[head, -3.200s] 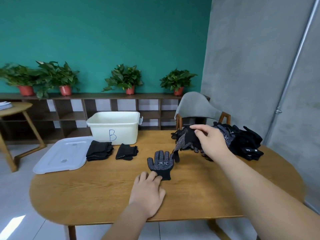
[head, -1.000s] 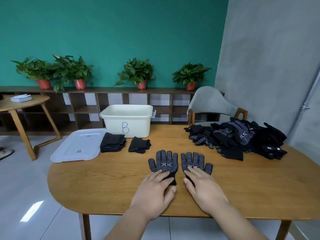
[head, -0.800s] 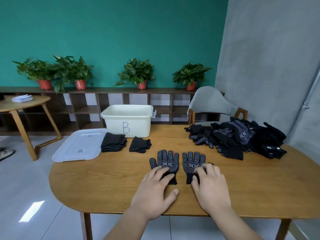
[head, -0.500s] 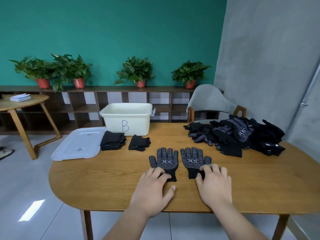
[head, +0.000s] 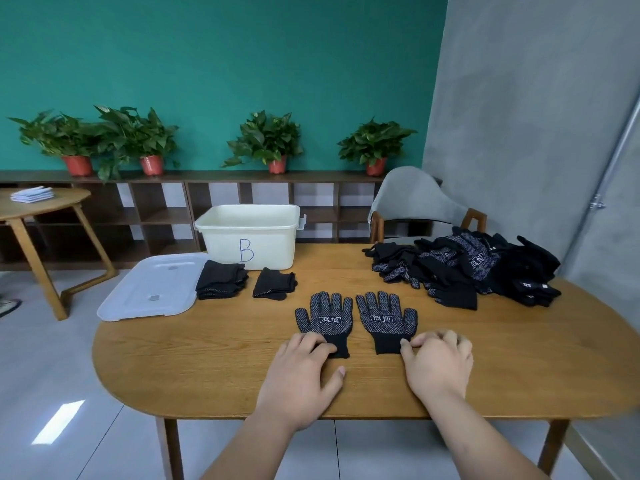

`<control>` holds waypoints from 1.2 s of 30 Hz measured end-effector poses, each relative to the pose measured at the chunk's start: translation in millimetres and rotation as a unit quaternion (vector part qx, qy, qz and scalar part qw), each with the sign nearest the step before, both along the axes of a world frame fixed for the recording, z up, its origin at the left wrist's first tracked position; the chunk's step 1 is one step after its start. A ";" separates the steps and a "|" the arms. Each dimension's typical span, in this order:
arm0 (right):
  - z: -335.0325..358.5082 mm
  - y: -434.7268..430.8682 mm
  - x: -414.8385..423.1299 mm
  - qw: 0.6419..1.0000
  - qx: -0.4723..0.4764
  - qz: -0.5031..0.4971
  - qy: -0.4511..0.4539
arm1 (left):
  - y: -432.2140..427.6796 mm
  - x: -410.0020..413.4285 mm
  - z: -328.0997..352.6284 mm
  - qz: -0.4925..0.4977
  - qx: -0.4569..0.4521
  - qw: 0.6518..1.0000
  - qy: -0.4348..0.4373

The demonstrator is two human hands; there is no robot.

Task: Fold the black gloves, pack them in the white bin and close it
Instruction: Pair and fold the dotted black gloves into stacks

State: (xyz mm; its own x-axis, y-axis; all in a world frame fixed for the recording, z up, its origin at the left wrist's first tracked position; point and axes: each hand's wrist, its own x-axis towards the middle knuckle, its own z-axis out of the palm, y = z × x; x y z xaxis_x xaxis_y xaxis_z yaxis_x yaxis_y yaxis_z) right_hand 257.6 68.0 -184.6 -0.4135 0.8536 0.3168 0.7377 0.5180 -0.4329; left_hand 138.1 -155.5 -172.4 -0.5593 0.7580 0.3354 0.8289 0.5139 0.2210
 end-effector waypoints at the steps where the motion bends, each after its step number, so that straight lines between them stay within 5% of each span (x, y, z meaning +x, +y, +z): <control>1: 0.1 0.9 0.2 1.000 -0.009 0.006 0.010 | -0.1 0.0 0.0 0.000 0.000 1.000 0.000; 13: 5.6 0.8 8.4 0.969 -0.096 0.071 0.215 | -0.3 0.0 -1.2 0.005 0.000 1.000 -0.007; 20: 8.2 1.0 12.4 0.973 -0.111 0.103 0.176 | -0.1 -1.3 -3.9 -0.004 -0.007 1.000 -0.014; 36: 52.7 -14.2 25.1 0.937 -0.120 0.167 0.282 | -0.7 0.0 -1.7 0.004 -0.010 1.000 -0.020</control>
State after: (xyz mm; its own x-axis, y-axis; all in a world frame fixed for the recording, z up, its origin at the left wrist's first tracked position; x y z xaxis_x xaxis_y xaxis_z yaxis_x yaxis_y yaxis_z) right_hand 282.7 53.7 -131.8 -0.4944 0.7815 0.3806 0.1703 0.5165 -0.8392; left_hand 138.1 -156.2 -174.1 -0.5781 0.7598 0.2976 0.8155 0.5254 0.2428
